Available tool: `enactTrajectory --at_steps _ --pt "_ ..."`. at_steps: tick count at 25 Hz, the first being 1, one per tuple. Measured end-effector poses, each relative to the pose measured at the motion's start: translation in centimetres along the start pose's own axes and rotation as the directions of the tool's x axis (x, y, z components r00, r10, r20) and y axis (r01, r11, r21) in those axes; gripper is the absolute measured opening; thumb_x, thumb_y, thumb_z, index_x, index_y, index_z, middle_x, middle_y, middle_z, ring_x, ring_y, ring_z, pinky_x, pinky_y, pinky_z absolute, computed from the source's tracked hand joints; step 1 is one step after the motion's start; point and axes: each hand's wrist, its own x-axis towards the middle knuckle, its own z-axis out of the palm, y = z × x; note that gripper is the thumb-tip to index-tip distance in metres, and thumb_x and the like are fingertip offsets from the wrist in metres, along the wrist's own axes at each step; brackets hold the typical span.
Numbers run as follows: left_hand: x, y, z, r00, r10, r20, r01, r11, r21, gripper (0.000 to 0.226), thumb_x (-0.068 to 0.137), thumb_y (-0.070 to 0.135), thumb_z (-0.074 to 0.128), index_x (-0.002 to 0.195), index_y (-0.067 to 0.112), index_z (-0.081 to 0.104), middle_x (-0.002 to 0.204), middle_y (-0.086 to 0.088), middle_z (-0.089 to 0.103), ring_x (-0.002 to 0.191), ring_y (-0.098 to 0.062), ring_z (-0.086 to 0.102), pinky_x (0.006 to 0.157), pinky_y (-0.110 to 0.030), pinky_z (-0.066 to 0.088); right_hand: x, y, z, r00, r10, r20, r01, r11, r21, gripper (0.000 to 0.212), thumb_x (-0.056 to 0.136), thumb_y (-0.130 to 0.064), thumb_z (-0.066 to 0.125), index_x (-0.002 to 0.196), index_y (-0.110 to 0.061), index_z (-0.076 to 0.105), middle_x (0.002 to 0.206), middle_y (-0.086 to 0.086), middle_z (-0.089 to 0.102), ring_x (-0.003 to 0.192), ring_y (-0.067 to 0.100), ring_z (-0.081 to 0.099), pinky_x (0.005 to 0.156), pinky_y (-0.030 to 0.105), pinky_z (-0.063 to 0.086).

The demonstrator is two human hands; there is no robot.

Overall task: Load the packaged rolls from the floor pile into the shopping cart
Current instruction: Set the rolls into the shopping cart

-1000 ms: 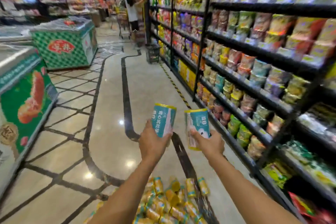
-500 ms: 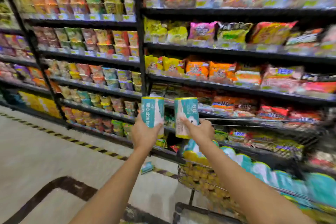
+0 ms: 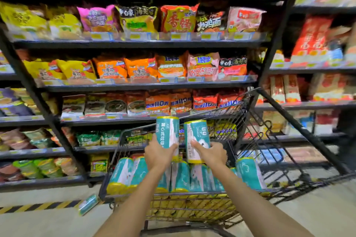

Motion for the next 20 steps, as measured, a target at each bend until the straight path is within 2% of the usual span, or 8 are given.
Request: enactTrajectory --at_steps 3,5,7,9,12,15,17,20 --pt "-0.4 0.7 4.7 0.995 -0.035 0.098 0.032 0.999 0.026 0.058 0.072 0.044 0.078 0.117 0.015 0.056 0.104 -0.007 0.069 0.095 -0.027 0.065 0.069 -0.028 0.048 2.7 2.8 -2.1 0.997 0.075 -0.013 -0.076 0.995 -0.062 0.061 0.063 -0.074 0.069 0.078 -0.015 0.064 0.085 0.006 0.067 0.079 0.026 0.063 0.061 0.030 0.040" --pt "-0.7 0.8 7.5 0.983 -0.063 0.171 0.052 0.996 0.067 0.057 0.072 0.046 0.077 0.116 0.015 0.057 0.105 -0.005 0.068 0.095 -0.025 0.064 0.067 -0.027 0.045 3.9 4.5 -3.1 0.989 0.149 -0.021 -0.150 0.981 -0.126 0.063 0.066 -0.073 0.066 0.083 -0.013 0.058 0.085 0.005 0.061 0.075 0.023 0.057 0.060 0.032 0.040" --pt "-1.2 0.5 10.0 0.965 -0.094 0.244 0.073 0.993 0.096 0.060 0.070 0.050 0.077 0.116 0.015 0.058 0.105 -0.005 0.069 0.095 -0.026 0.064 0.070 -0.029 0.050 4.7 6.3 -3.6 0.975 0.219 -0.046 -0.223 0.960 -0.168 0.081 0.069 -0.072 0.065 0.113 -0.005 0.057 0.109 0.014 0.062 0.099 0.029 0.058 0.075 0.035 0.044" --pt "-1.4 0.4 12.0 0.943 -0.131 0.306 0.094 0.987 0.132 0.057 0.071 0.051 0.076 0.113 0.016 0.060 0.104 -0.005 0.069 0.093 -0.025 0.065 0.068 -0.029 0.048 5.2 7.2 -4.1 0.961 0.263 -0.083 -0.276 0.934 -0.228 0.093 0.070 -0.073 0.063 0.129 -0.001 0.049 0.129 0.018 0.056 0.117 0.034 0.053 0.087 0.038 0.045" --pt "-2.2 0.9 14.1 0.907 -0.201 0.371 0.113 0.963 0.245 0.057 0.072 0.054 0.073 0.110 0.013 0.061 0.107 -0.007 0.067 0.099 -0.028 0.063 0.070 -0.030 0.045 5.6 8.6 -5.1 0.939 0.326 -0.108 -0.344 0.895 -0.283 0.093 0.069 -0.075 0.062 0.125 -0.002 0.053 0.127 0.017 0.058 0.115 0.034 0.056 0.087 0.037 0.047" --pt "-3.4 1.4 15.9 0.865 -0.290 0.410 0.147 0.927 0.346 0.059 0.073 0.057 0.071 0.108 0.010 0.061 0.108 -0.007 0.066 0.101 -0.028 0.063 0.073 -0.031 0.047 5.8 9.4 -6.0 0.907 0.385 -0.170 -0.421 0.842 -0.336 0.078 0.071 -0.069 0.065 0.117 -0.006 0.058 0.120 0.013 0.063 0.110 0.030 0.059 0.084 0.033 0.046" --pt "-4.3 0.5 16.6 0.851 -0.321 0.415 0.162 0.913 0.375 0.060 0.072 0.057 0.071 0.111 0.013 0.064 0.109 -0.007 0.068 0.102 -0.027 0.064 0.079 -0.032 0.050 5.6 9.6 -5.9 0.912 0.373 -0.171 -0.410 0.814 -0.411 0.073 0.071 -0.066 0.068 0.114 -0.008 0.059 0.118 0.012 0.064 0.110 0.029 0.060 0.084 0.032 0.048" --pt "-5.3 -0.2 16.6 0.859 -0.340 0.383 0.157 0.887 0.435 0.065 0.072 0.059 0.070 0.113 0.010 0.061 0.112 -0.009 0.066 0.105 -0.028 0.062 0.081 -0.032 0.049 5.2 9.4 -5.2 0.928 0.328 -0.174 -0.370 0.778 -0.508 0.067 0.071 -0.061 0.070 0.114 -0.010 0.058 0.119 0.008 0.063 0.111 0.026 0.060 0.083 0.030 0.048"
